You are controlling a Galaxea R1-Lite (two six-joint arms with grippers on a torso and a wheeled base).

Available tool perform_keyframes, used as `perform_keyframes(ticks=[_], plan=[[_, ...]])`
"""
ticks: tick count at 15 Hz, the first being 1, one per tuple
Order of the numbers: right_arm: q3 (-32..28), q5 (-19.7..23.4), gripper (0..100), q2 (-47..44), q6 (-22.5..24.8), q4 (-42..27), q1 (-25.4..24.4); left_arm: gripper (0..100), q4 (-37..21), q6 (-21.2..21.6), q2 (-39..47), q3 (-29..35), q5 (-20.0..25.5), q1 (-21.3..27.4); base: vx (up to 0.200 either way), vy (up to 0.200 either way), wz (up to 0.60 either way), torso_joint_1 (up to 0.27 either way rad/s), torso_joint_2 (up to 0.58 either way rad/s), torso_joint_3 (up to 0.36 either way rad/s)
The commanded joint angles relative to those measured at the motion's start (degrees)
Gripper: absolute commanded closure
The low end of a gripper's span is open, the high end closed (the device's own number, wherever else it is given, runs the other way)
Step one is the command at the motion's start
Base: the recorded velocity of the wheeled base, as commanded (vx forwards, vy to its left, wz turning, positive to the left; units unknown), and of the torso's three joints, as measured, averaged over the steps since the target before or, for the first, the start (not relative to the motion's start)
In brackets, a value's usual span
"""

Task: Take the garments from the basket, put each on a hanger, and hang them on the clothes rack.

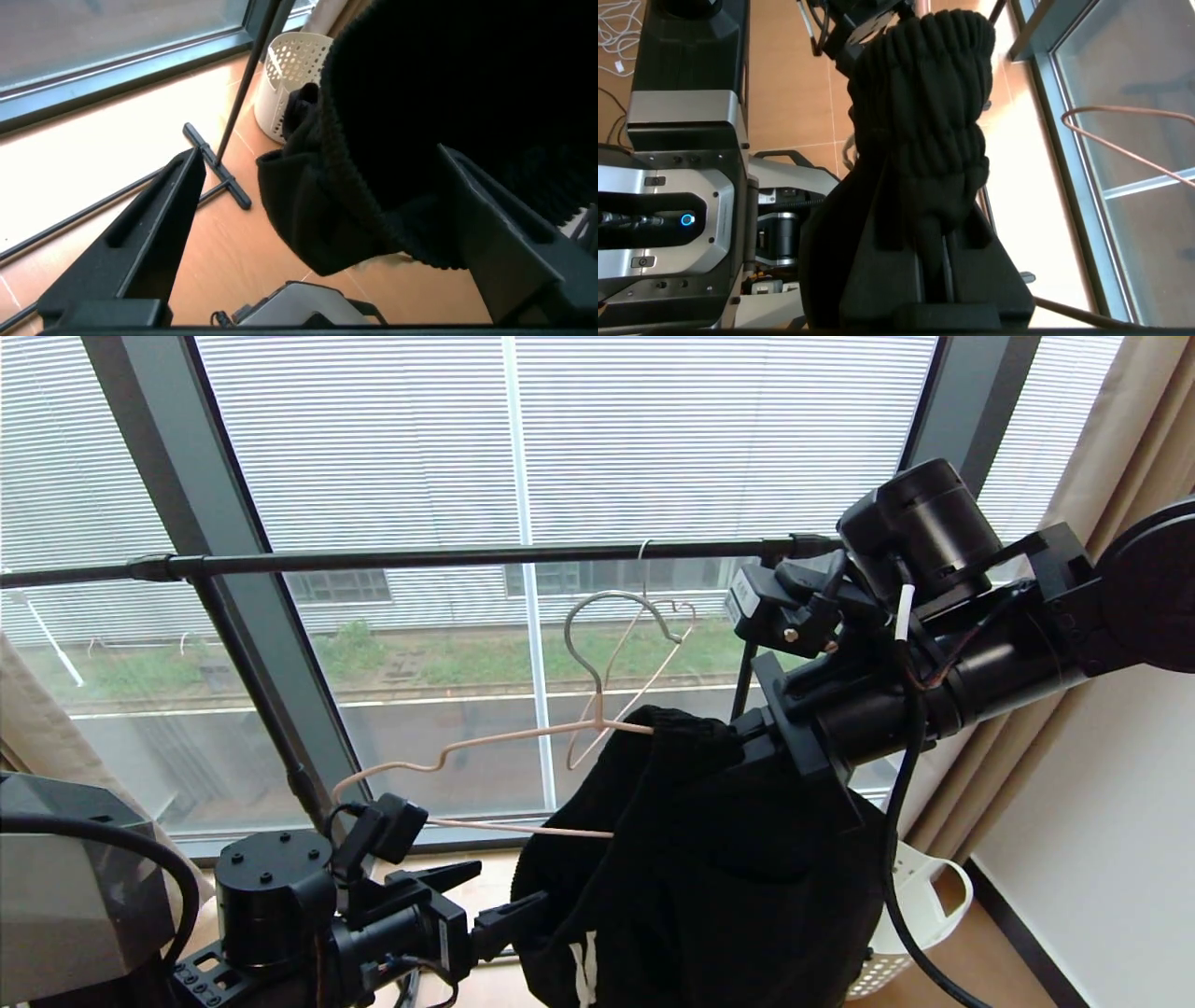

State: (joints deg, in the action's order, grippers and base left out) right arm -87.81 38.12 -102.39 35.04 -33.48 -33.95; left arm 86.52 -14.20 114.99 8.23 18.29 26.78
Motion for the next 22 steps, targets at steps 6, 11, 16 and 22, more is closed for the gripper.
perform_keyframes(ticks=[6, 11, 16, 22], plan=[[0.01, 0.02, 100, -0.18, 0.03, -0.01, 0.03, 100, 0.14, -0.04, 0.85, -0.05, -0.27, 0.90, 0.000, 0.000, 0.00, 0.000, 0.00, 0.000], [0.53, 0.02, 100, 0.00, 0.03, 0.08, 0.64, 100, 2.17, -0.04, 0.76, -0.58, -0.27, 0.38, 0.000, 0.000, 0.00, 0.000, 0.00, 0.000], [1.24, -0.06, 100, 0.00, 0.12, 0.08, 2.13, 100, 3.04, 0.14, 0.41, -1.20, -0.09, -0.15, 0.000, 0.000, 0.00, 0.000, 0.00, 0.000], [4.05, 0.02, 100, 1.40, 0.30, 0.25, 3.98, 100, 3.48, 0.14, 0.58, -2.25, -0.09, -1.47, 0.000, 0.000, 0.00, 0.000, 0.00, 0.000]])
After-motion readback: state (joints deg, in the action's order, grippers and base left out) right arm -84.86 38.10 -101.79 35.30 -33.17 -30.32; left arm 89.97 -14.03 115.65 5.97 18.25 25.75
